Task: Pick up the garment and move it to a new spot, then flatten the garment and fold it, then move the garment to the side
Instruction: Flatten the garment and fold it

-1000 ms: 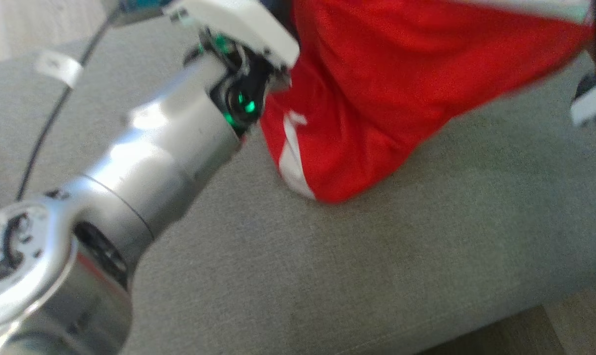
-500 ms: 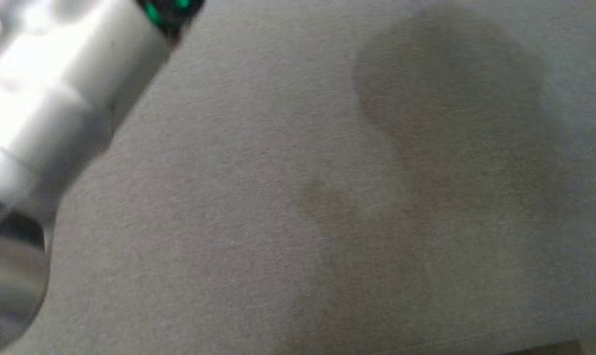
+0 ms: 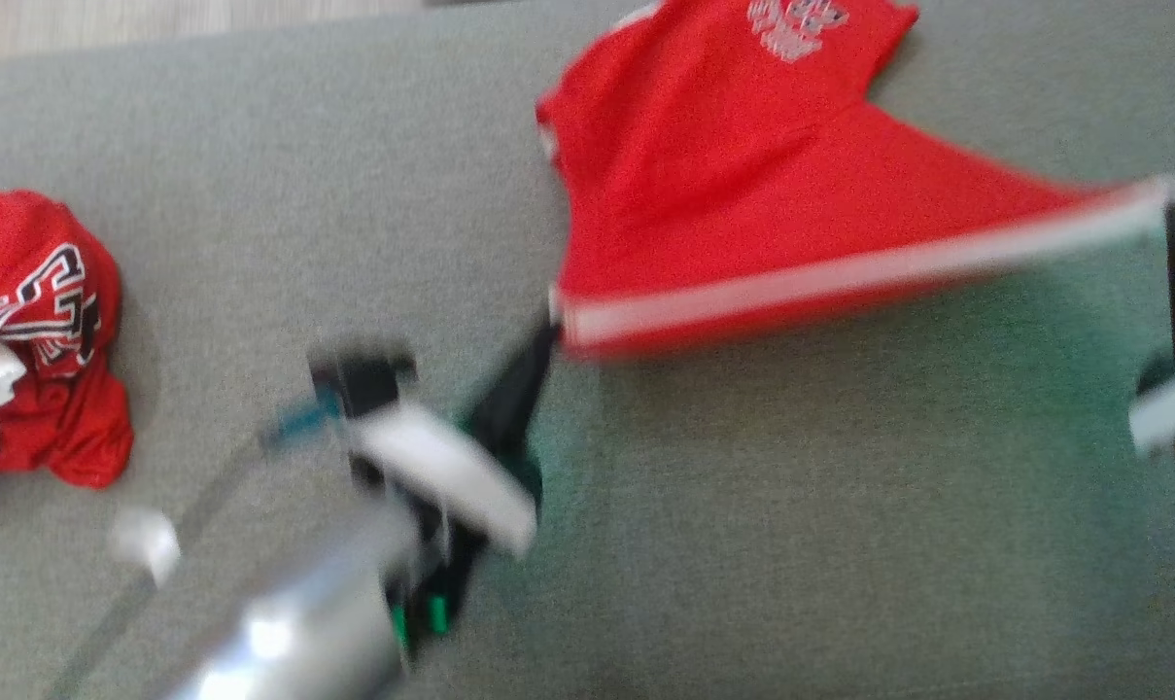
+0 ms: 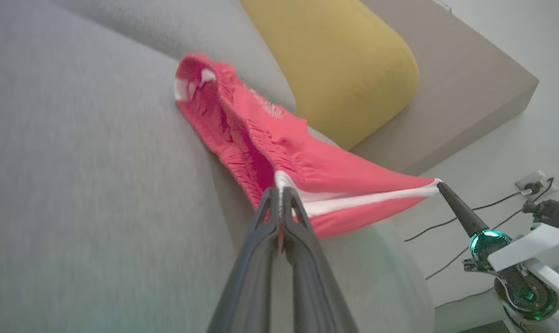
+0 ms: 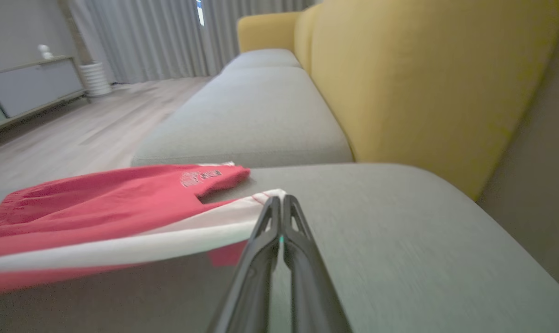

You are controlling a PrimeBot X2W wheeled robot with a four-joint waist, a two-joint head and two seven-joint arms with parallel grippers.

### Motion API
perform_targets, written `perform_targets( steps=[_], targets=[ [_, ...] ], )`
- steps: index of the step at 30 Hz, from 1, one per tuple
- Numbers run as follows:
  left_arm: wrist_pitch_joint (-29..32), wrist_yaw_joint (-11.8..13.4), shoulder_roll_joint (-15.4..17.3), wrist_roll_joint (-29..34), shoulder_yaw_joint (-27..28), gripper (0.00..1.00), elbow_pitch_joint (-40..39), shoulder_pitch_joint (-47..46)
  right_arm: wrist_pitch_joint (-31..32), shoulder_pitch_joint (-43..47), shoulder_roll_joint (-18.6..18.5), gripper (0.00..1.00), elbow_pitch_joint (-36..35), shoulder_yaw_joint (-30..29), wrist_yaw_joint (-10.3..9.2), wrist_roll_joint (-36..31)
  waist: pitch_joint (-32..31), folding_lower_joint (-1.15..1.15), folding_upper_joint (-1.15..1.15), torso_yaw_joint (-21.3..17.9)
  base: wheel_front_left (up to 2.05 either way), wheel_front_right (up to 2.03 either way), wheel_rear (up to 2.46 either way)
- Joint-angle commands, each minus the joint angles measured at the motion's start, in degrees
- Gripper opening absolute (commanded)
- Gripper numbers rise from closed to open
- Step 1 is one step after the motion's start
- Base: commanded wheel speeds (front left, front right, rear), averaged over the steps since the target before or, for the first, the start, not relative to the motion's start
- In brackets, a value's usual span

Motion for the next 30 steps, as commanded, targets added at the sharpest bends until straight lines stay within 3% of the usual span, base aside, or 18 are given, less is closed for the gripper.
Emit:
perform_targets(
  steps=[1, 6, 8, 16, 20, 24, 30],
  targets=[
    [-0.48, 0.09, 0.84, 1.96, 3.05, 0.0, -1.47, 2.6, 0.79, 2.88, -1.14, 0.0, -3.23, -1.8, 0.37, -0.2, -1.77, 0.01, 0.0, -0.97, 0.0, 0.0, 0.0],
    [-0.48, 0.15, 0.46, 7.68, 1.69, 0.0, 0.1, 14.42, 4.68, 15.97, 0.87, 0.0, -10.66, -10.35, 0.37, -2.21, -4.64, 0.01, 0.0, -1.94, 0.0, 0.0, 0.0],
    [-0.48, 0.75, 0.27, 7.86, 0.65, 0.0, 0.73, 17.85, 7.57, 22.89, 3.65, 0.0, -16.62, -15.62, 0.37, -3.44, -5.98, 0.01, 0.0, -2.23, 0.0, 0.0, 0.0],
    [0.18, 2.63, 1.24, 7.36, 0.43, 0.0, -4.46, 20.45, 14.55, 33.41, 9.66, 0.0, -31.3, -25.33, 0.37, -6.45, -7.0, 0.01, 0.0, -2.04, 0.0, 0.0, 0.0],
    [0.02, 3.09, 0.68, 7.17, 2.17, 0.0, -8.53, 19.21, 17.2, 31.34, 10.59, 0.0, -34.61, -27.24, 0.37, -7.98, -6.26, 0.01, 0.0, -1.14, 0.0, 0.0, 0.0],
    [0.2, 3.15, -1.6, 5.66, 4.27, 0.0, -10.25, 16.41, 18.4, 24.73, 10.34, 0.0, -33.65, -27.34, 0.37, -9.32, -4.68, 0.01, 0.0, 0.77, 0.0, 0.0, 0.0],
    [0.47, 3.25, -7.04, 2.05, 8.63, 0.0, -8.12, 10.99, 20.49, 12.58, 6.69, 0.0, -28.75, -24.07, 0.37, -11.47, -0.92, 0.01, 0.0, 4.65, 0.0, 0.0, 0.0]
  ],
)
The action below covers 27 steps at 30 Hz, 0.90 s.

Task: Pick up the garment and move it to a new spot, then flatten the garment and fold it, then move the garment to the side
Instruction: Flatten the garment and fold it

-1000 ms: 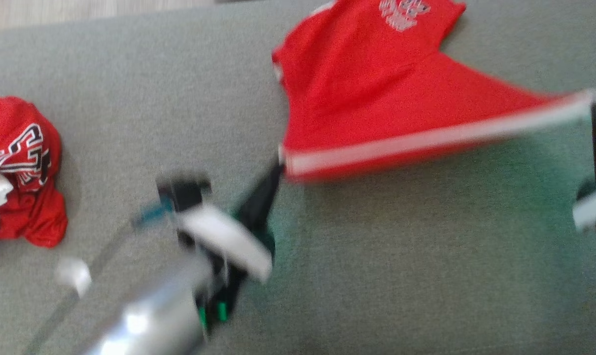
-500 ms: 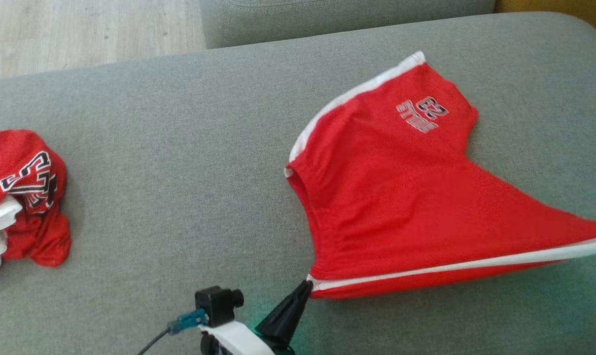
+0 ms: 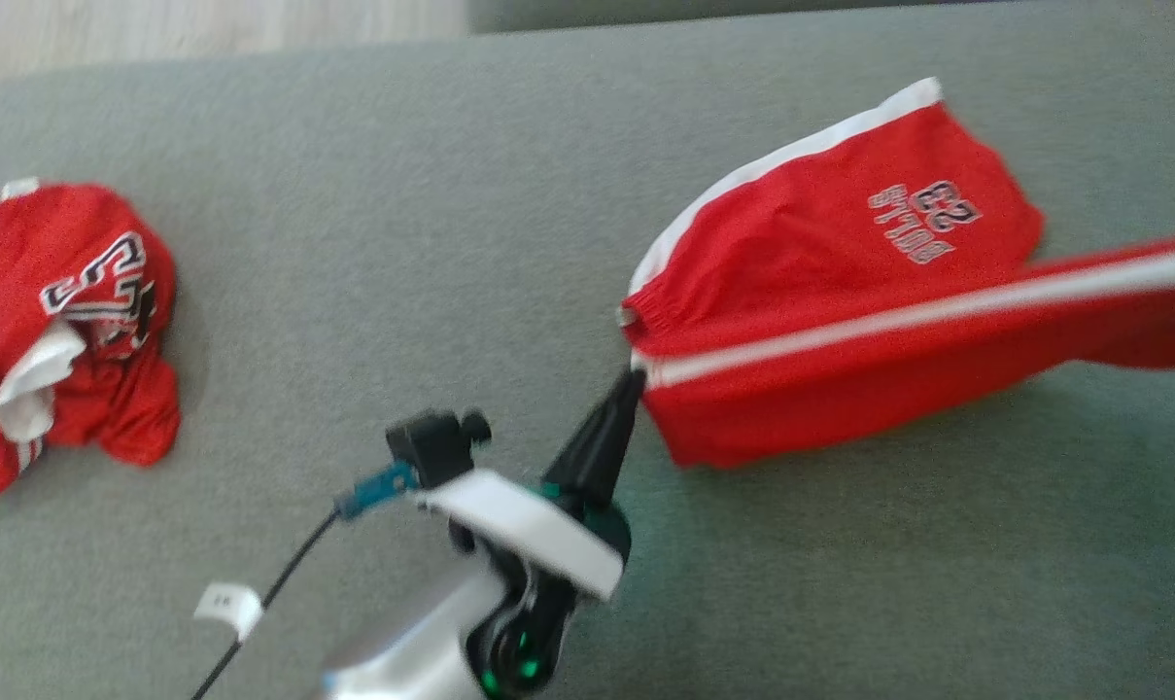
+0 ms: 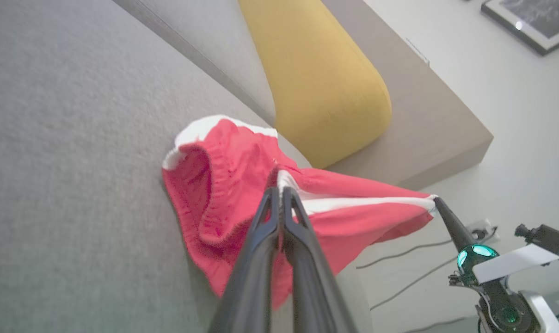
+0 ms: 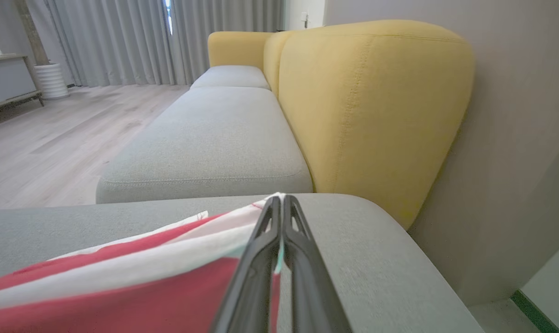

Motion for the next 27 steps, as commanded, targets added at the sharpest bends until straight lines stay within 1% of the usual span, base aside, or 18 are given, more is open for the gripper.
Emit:
perform_targets(
  steps=[1, 5, 10, 15, 20, 21, 22, 23, 24, 25, 26, 27],
  targets=[
    [-0.42, 0.13, -0.37, -0.8, 3.1, 0.0, -0.25, -2.63, 0.6, -3.4, -2.96, 0.0, -0.28, 1.09, 0.11, -0.32, 2.29, -0.01, 0.0, 2.37, 0.0, 0.0, 0.0],
    [-0.65, -0.52, -3.23, -1.91, 5.42, 0.0, 2.38, -5.87, 1.82, -10.45, -5.23, 0.0, 4.78, 2.98, 0.11, -1.39, 4.54, -0.01, 0.0, 4.84, 0.0, 0.0, 0.0],
    [0.4, -1.66, -5.43, -3.18, 5.36, 0.0, 5.79, -10.62, 3.13, -19.05, -7.97, 0.0, 12.88, 6.04, 0.11, -1.93, 7.6, -0.01, 0.0, 7.25, 0.0, 0.0, 0.0],
    [1.15, -2.37, -6.33, -4.38, 4.61, 0.0, 8.45, -16.07, 3.17, -26.9, -9.13, 0.0, 22.36, 10.38, 0.11, -3.13, 10.47, -0.01, 0.0, 8.65, 0.0, 0.0, 0.0],
    [1.59, -2.68, -6.52, -5.95, 2.85, 0.0, 10.56, -20.11, 1.59, -33.74, -8.89, 0.0, 31.78, 14.93, 0.11, -4.14, 12.36, -0.01, 0.0, 9.19, 0.0, 0.0, 0.0],
    [1.58, -2.71, -6.52, -6.49, 2.33, 0.05, 10.76, -20.61, 1.03, -34.89, -8.75, 0.0, 33.4, 15.77, 0.11, -4.2, 12.59, -0.01, 0.0, 9.23, 0.0, 0.0, 0.0],
    [1.65, -2.74, -6.53, -7.09, 1.76, 0.2, 10.99, -21.0, 0.33, -35.93, -8.53, 0.0, 34.85, 16.68, 0.11, -4.07, 12.75, -0.01, 0.0, 9.23, 0.0, 0.0, 0.0],
    [1.65, -2.76, -6.53, -7.55, 1.17, 0.32, 11.27, -21.33, -0.56, -36.86, -8.32, 0.29, 36.2, 17.42, 0.11, -3.87, 12.86, -0.01, 0.0, 9.21, 0.0, 0.0, 0.0],
    [1.65, -2.76, -6.53, -7.55, 1.17, 0.32, 11.27, -21.33, -0.56, -36.86, -8.32, 0.29, 36.2, 17.42, 0.11, -3.87, 12.86, -0.01, 0.0, 9.21, 0.0, 0.0, 0.0],
    [1.51, -2.78, -6.53, -7.84, 0.64, 0.49, 11.6, -21.6, -1.41, -37.63, -8.18, 0.91, 37.49, 18.04, 0.11, -3.68, 12.91, -0.01, 0.0, 9.19, 0.0, 0.0, 0.0],
    [1.33, -2.8, -6.54, -8.05, 0.12, 0.78, 11.95, -21.78, -2.5, -38.24, -8.06, 1.0, 38.45, 18.79, 0.11, -3.29, 12.92, -0.01, 0.0, 9.16, 0.0, 0.0, 0.0],
    [1.02, -2.81, -6.54, -7.94, -0.36, 1.0, 12.39, -21.96, -3.7, -38.66, -7.99, 1.0, 39.39, 19.24, 0.11, -2.75, 12.83, -0.01, 0.0, 9.15, 0.0, 0.0, 0.0]
  ],
)
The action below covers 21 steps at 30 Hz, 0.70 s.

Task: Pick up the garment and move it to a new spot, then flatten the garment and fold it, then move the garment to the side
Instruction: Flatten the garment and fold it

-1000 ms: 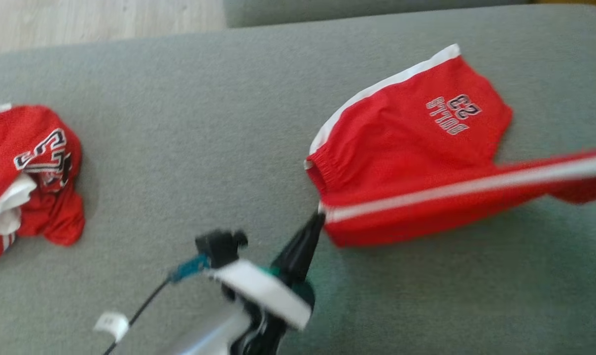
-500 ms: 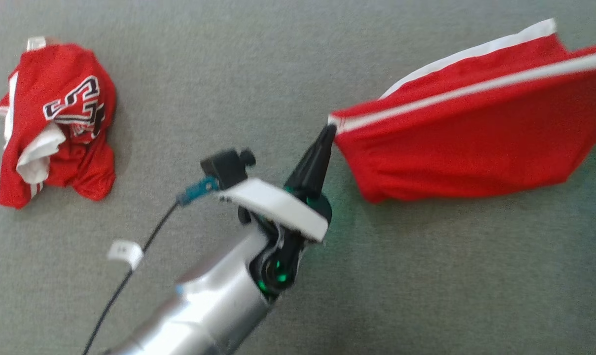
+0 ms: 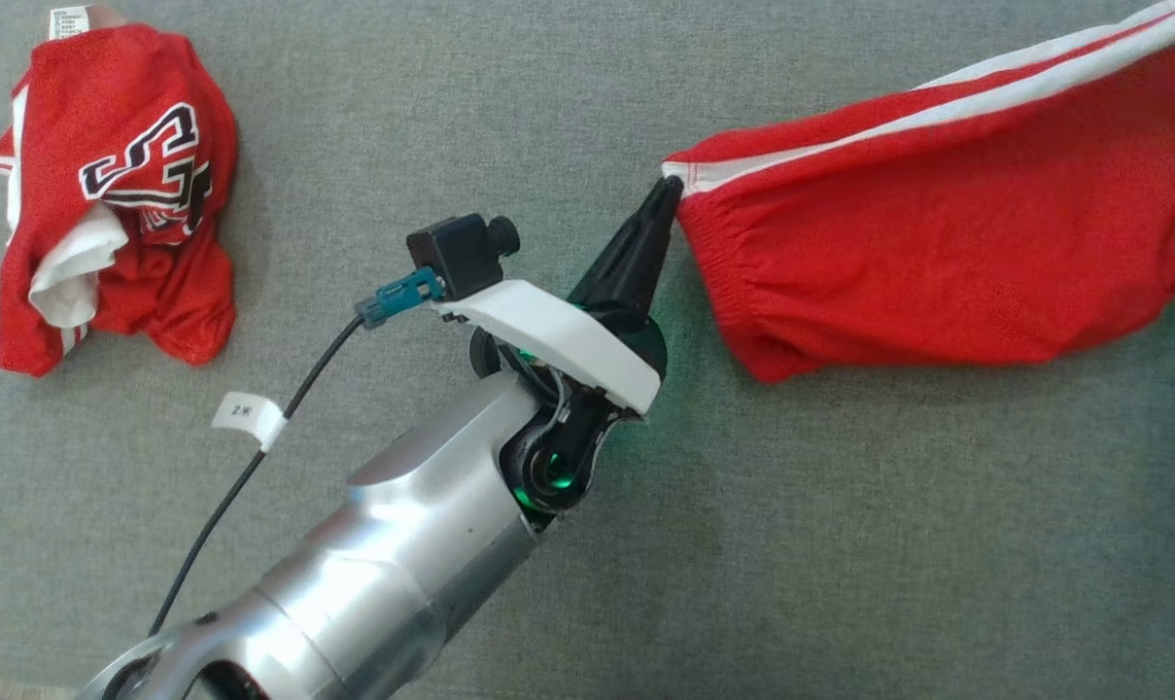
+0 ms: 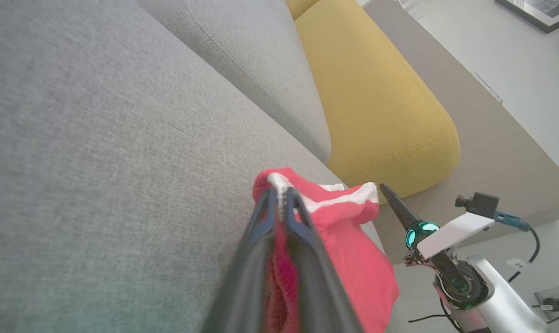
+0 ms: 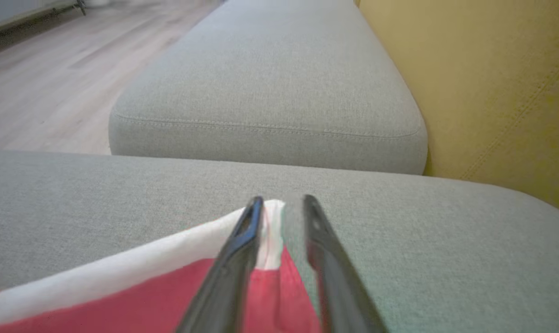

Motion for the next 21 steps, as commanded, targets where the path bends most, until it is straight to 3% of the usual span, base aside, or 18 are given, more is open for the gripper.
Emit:
perform_targets(
  steps=[1, 4, 7, 11, 14, 17, 21],
  targets=[
    [-0.7, -0.27, 0.29, -0.02, 1.15, 1.0, -0.94, -1.36, -0.85, -0.23, -0.62, 1.0, -1.37, 0.64, 0.12, 0.44, -0.22, 0.0, 0.0, 0.0, 0.0, 0.0, 0.0],
    [-2.09, -0.31, 0.29, 2.32, 1.2, 1.0, -0.39, -0.81, -3.85, 1.03, -1.52, 1.0, -0.03, 2.39, 0.12, 2.69, -1.43, 0.0, 0.0, -0.04, 0.0, 0.0, 0.0],
    [-2.55, 0.98, 0.33, 12.14, 6.29, 1.0, -0.5, 0.64, -6.69, 4.37, -2.77, 1.0, -0.2, 2.96, 0.12, 5.28, -3.03, 0.0, 0.0, -0.09, 0.0, 0.0, 0.0],
    [-2.59, 7.36, 0.37, 33.14, 18.61, 1.0, -8.13, 9.51, -7.99, 9.63, -3.44, 1.0, -0.48, 3.49, 0.12, 8.91, -4.87, 0.0, 0.0, -0.06, 0.0, 0.0, 0.0],
    [-2.59, 12.22, 0.34, 47.52, 23.96, 1.0, -15.82, 17.78, -7.94, 12.14, -4.14, 1.0, 0.52, 3.3, 0.12, 9.95, -5.8, 0.0, 0.0, 1.1, 0.0, 0.0, 0.0],
    [-2.6, 15.73, 0.32, 58.09, 26.74, 1.0, -22.39, 24.69, -7.28, 12.73, -4.87, 1.0, 2.44, 2.34, 0.12, 10.79, -6.2, 0.0, 0.0, 3.08, 0.0, 0.0, 0.0],
    [-2.6, 18.16, 0.3, 66.86, 28.23, 1.0, -28.41, 31.12, -5.59, 12.37, -6.73, 1.0, 6.76, 0.95, 0.12, 10.62, -6.25, 0.0, 0.0, 6.5, 0.0, 0.0, 0.0]
  ],
)
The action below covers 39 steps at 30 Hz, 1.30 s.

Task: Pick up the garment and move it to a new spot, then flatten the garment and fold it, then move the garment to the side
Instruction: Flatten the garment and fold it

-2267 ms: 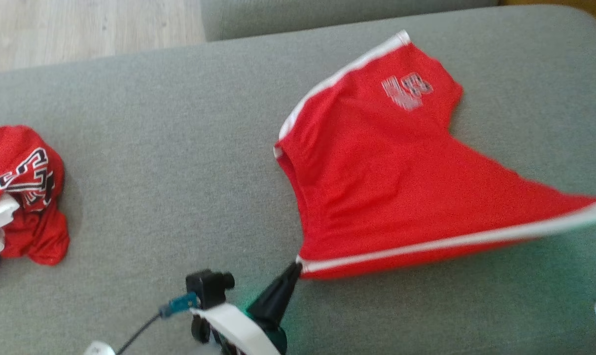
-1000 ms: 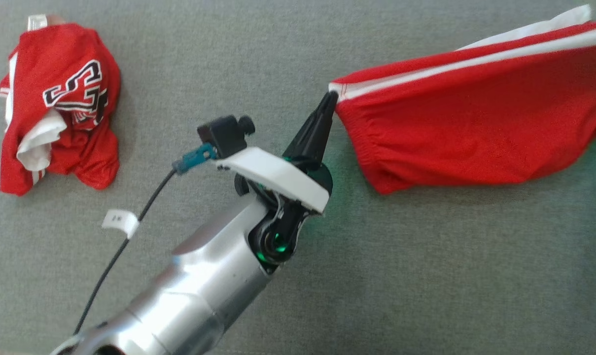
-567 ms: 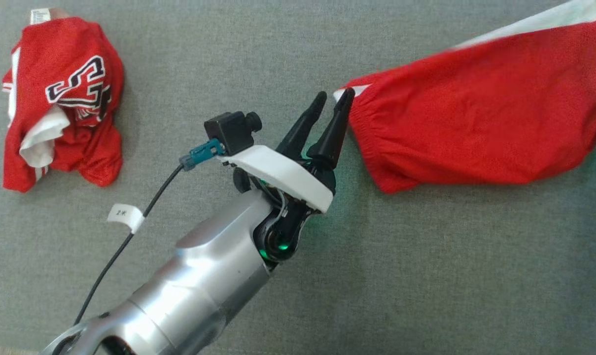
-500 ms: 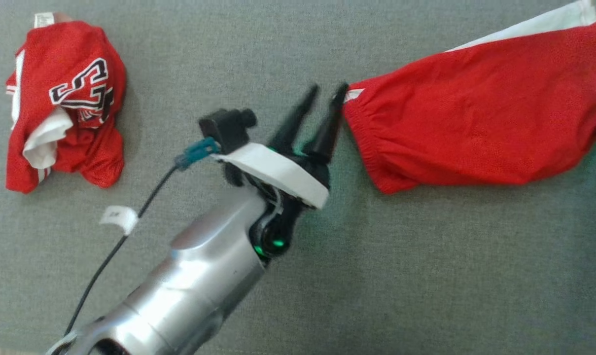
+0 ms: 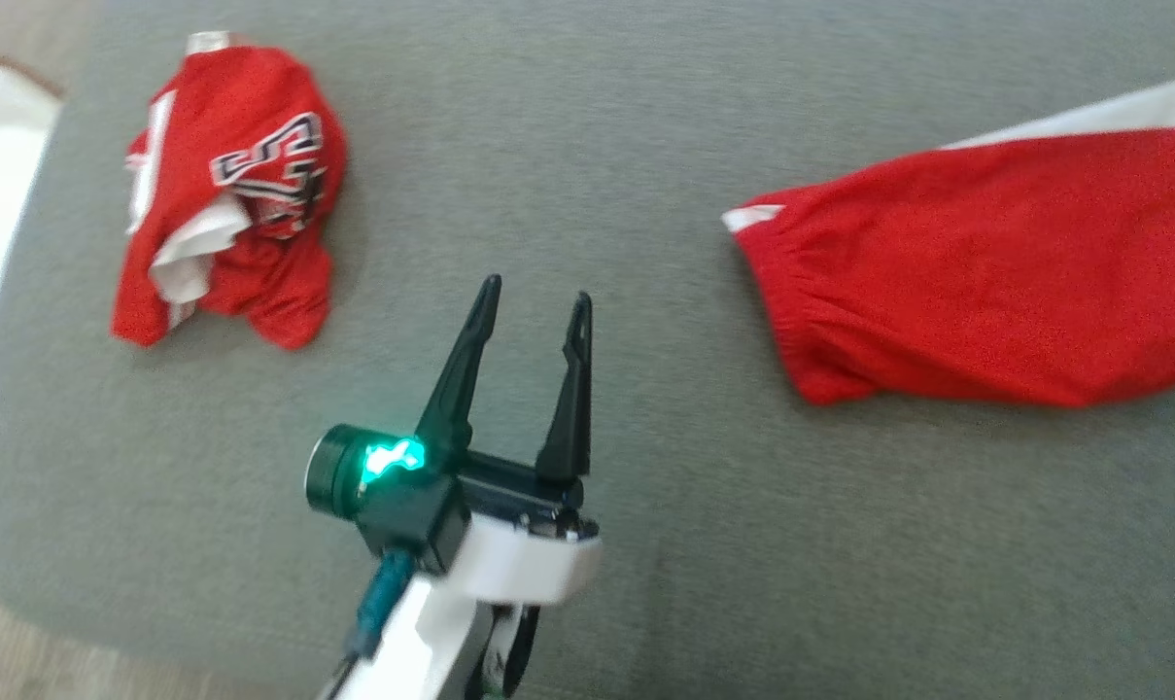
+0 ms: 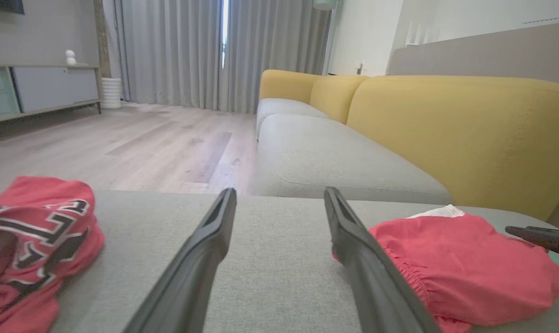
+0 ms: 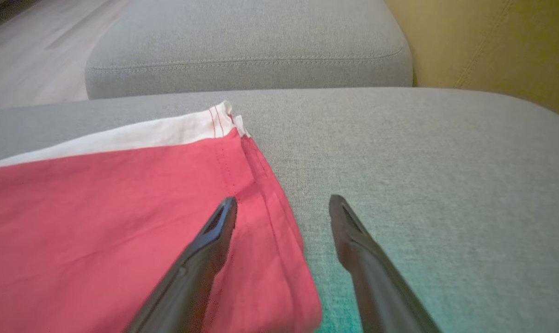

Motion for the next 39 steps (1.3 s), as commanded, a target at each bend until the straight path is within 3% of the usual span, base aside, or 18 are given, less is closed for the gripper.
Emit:
perform_targets(
  steps=[1, 6, 7, 9, 10, 18, 28, 34, 39],
  targets=[
    [-0.27, 0.65, 0.32, 2.35, 2.21, 1.0, -3.43, 0.56, 0.75, -0.72, -2.36, 1.0, 0.5, 0.03, 0.12, -0.01, -0.09, 0.01, 0.0, 2.77, 0.0, 0.0, 0.0],
    [-0.28, 0.95, 0.31, 6.68, 2.48, 1.0, -5.76, 4.26, 3.8, -0.83, -3.25, 1.0, 6.77, -1.2, 0.12, -0.1, -0.44, 0.01, 0.0, 5.87, 0.0, 0.0, 0.0],
    [-0.28, 0.87, 0.31, 7.07, 2.62, 1.0, -6.03, 4.77, 4.73, -0.77, -2.87, 0.93, 7.43, -1.14, 0.12, 0.32, -0.57, 0.01, 0.0, 6.11, 0.0, 0.0, 0.0],
    [-0.28, 0.75, 0.31, 7.54, 3.2, 1.0, -6.41, 5.66, 6.45, -0.8, -1.95, 0.07, 8.11, -0.93, 0.12, 1.83, -0.87, 0.01, 0.0, 6.13, 0.0, 0.0, 0.0],
    [-0.28, 0.75, 0.31, 7.68, 3.59, 1.0, -6.49, 6.01, 6.91, -0.82, -1.71, 0.0, 8.15, -0.67, 0.12, 2.36, -1.08, 0.01, 0.0, 5.91, 0.0, 0.0, 0.0],
    [-0.28, -0.25, 0.31, 9.45, 6.03, 1.0, -6.14, 7.54, 3.23, -1.59, -1.81, 0.0, 9.04, -0.52, 0.12, 1.75, -3.93, 0.01, 0.0, -0.64, 0.0, 0.0, 0.0],
    [-0.28, -1.97, 0.31, 10.4, 7.84, 1.0, -5.49, 7.85, -1.35, 0.33, -5.17, 0.0, 9.63, -1.14, 0.12, 2.44, -5.08, 0.01, 0.0, -10.01, 0.0, 0.0, 0.0],
    [-0.28, -2.06, 0.3, 10.97, 8.93, 1.0, -5.0, 7.72, -4.41, -1.88, -4.44, 0.0, 4.35, 1.49, 0.12, 3.11, -5.13, 0.01, 0.0, -12.77, 0.0, 0.0, 0.0],
    [-0.28, -2.3, 0.3, 10.61, 8.89, 1.0, -4.04, 7.84, -5.28, -4.19, -1.43, 0.0, -1.99, 5.52, 0.12, 2.27, -6.73, 0.01, 0.0, -13.33, 0.0, 0.0, 0.0]
  ],
)
